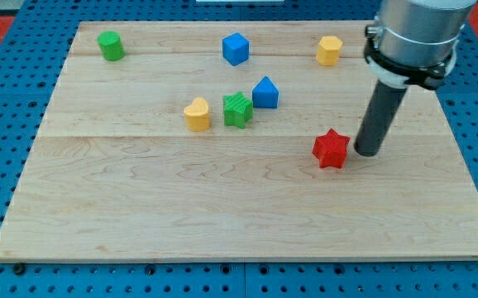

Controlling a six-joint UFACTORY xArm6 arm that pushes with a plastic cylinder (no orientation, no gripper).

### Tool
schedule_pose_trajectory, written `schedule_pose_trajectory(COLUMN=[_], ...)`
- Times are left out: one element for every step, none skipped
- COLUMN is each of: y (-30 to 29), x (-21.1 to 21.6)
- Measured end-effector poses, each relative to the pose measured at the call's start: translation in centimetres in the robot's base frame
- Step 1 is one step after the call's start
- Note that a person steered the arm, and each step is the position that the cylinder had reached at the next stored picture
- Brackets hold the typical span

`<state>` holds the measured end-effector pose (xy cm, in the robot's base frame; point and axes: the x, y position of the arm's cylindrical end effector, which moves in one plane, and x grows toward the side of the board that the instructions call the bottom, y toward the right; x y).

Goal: Move the red star to up and down

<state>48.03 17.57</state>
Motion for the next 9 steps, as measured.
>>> schedule_pose_trajectory(y=[-3.0, -7.6, -3.4, -0.9, -5.4, -7.6, -0.2, 2.9, 1.2], x=[5.9, 1.6, -5.4, -7.8, -7.2, -11.7, -14.3, -14.0, -10.2])
